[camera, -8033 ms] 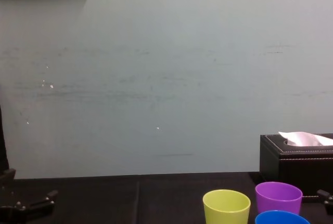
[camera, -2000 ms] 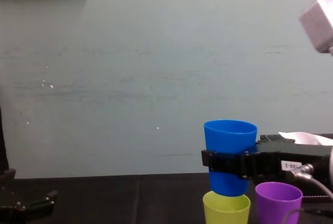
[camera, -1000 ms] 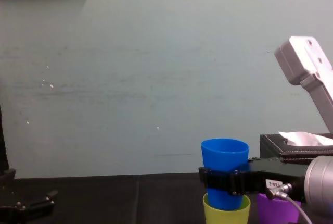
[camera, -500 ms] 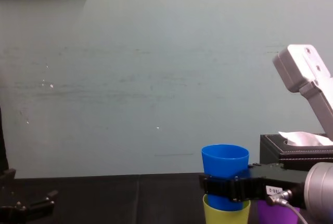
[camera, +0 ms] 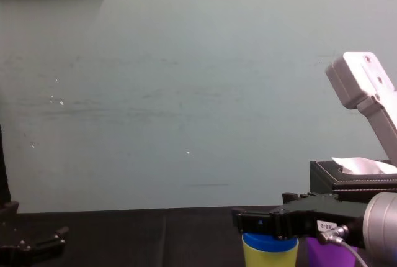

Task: Stack the three plastic cups sequentially using one hand.

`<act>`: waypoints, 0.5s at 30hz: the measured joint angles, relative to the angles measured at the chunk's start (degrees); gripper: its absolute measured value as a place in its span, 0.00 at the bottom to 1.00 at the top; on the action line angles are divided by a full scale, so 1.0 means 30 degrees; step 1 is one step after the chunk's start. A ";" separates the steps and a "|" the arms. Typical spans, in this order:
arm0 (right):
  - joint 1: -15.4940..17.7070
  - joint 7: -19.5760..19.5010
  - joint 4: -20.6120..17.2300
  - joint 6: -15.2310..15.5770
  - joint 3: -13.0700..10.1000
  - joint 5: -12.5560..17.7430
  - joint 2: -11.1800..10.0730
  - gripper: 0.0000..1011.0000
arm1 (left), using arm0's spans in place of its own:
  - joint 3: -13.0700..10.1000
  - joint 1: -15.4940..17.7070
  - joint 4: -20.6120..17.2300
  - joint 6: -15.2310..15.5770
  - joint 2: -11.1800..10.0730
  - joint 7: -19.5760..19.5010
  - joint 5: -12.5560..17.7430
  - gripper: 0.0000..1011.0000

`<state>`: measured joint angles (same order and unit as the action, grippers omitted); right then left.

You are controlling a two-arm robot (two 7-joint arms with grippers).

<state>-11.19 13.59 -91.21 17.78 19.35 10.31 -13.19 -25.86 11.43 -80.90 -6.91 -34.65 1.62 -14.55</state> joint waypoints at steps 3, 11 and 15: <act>0.0000 0.0000 -0.0006 0.0004 0.0000 0.0003 -0.0004 0.99 | -0.0001 0.0001 0.0000 0.0000 0.0000 0.0000 0.0000 1.00; 0.1087 0.0184 -0.1415 -0.1165 -0.0849 0.0144 -0.0726 0.99 | 0.0000 0.0001 0.0000 -0.0001 0.0000 0.0000 -0.0001 1.00; 0.2128 0.0443 -0.2434 -0.1686 -0.1573 0.0344 -0.1554 0.99 | -0.0001 0.0001 0.0000 0.0000 0.0000 0.0000 0.0000 1.00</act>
<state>-4.80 14.92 -98.52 12.72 14.63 11.34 -17.85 -25.86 11.43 -80.90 -6.91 -34.65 1.62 -14.55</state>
